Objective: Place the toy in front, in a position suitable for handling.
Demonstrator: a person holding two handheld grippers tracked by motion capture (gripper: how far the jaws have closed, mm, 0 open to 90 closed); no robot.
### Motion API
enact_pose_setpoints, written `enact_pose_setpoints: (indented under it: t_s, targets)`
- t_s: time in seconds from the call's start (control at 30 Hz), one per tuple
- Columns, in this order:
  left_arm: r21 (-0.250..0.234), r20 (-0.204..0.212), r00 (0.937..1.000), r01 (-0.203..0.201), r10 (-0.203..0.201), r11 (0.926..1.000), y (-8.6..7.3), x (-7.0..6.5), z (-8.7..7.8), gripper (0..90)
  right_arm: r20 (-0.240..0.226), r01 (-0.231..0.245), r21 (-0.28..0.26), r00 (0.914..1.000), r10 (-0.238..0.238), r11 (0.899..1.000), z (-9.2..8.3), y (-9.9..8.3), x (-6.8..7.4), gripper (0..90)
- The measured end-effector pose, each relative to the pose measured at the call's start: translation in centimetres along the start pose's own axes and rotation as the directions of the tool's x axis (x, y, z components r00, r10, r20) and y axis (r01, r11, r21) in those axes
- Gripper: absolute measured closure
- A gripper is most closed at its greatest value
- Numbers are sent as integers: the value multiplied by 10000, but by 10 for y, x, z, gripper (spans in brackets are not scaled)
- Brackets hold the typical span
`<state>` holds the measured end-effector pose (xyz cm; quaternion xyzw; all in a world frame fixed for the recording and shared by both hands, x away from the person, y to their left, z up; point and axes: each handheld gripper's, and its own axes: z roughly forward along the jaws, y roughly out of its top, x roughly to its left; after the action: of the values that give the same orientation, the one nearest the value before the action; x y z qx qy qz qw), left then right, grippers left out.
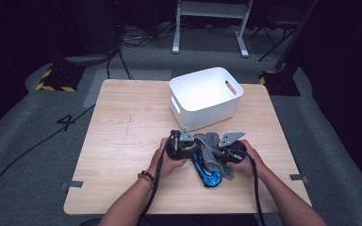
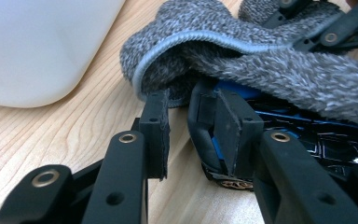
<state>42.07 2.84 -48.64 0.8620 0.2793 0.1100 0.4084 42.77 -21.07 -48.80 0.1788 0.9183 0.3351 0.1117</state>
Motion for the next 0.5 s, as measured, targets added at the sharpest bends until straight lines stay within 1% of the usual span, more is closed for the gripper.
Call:
enact_pose_setpoints:
  t_s: [0.1, 0.17, 0.2, 0.33, 0.5]
  targets:
    - [19, -167, 9999, -42, 42, 10000, 0, -2, 0, 659, -360, 51, -44, 9993, -53, 10000, -4, -5, 2, 755]
    - [-9, -248, 9997, -10, 9, 10000, 0, -2, 0, 659, -698, 159, 3, 9974, -158, 9999, -9, -9, 4, 754]
    - [-14, -242, 9997, 7, -7, 10000, 0, -2, 0, 659, -964, 255, 55, 9950, -248, 9997, -14, -13, 7, 750]
    - [-13, -222, 9997, -41, 40, 10000, 0, -2, 1, 658, -1240, 546, 54, 9908, -535, 9985, -21, -20, 14, 750]
    - [-66, -58, 10000, 34, -34, 10000, 0, -1, 1, 658, -1375, 590, -30, 9888, -588, 9983, -31, -31, 27, 752]
